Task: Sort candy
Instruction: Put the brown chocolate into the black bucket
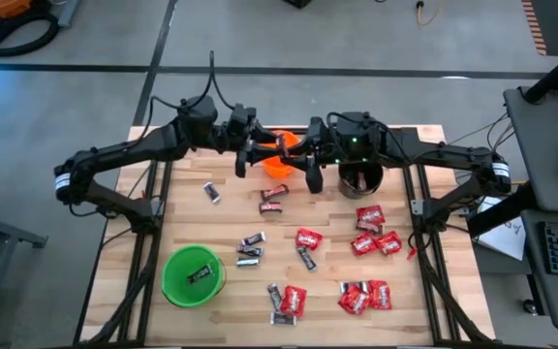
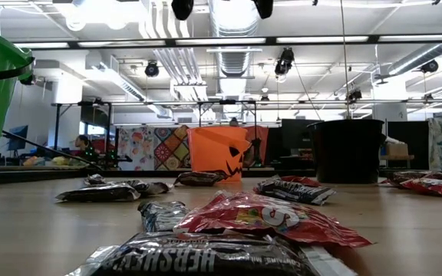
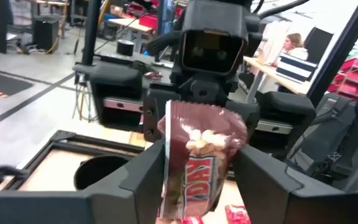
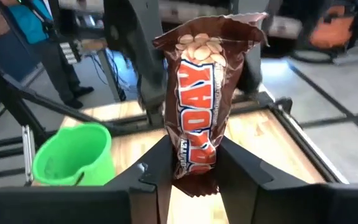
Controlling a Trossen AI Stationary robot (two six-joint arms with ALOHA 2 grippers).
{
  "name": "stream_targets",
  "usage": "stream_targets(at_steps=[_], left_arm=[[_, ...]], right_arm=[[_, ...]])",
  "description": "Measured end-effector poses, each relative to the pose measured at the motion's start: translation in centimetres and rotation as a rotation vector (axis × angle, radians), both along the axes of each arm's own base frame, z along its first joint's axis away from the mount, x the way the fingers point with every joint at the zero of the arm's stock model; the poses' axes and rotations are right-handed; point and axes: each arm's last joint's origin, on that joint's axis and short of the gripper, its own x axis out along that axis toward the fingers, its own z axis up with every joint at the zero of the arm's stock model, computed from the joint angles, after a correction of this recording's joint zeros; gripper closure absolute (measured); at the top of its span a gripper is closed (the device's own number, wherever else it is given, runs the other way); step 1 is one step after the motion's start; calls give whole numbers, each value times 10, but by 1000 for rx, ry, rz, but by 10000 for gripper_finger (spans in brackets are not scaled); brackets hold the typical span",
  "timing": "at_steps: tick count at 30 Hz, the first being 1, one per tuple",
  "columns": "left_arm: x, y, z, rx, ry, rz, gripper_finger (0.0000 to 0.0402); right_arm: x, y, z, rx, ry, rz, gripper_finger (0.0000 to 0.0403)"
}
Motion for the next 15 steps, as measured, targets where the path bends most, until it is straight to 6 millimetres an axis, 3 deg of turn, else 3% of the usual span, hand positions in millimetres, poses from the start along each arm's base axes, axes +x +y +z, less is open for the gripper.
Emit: stream_targets(at_steps=[7,15], left_arm=[[-25,5,5,-7,72,59,189],[-59,3,-11,-92,353,129,181]], right_arm=[[-15,-6,-10,66,167,-46,306],[-59,-21,-51,248,729,-330,319]])
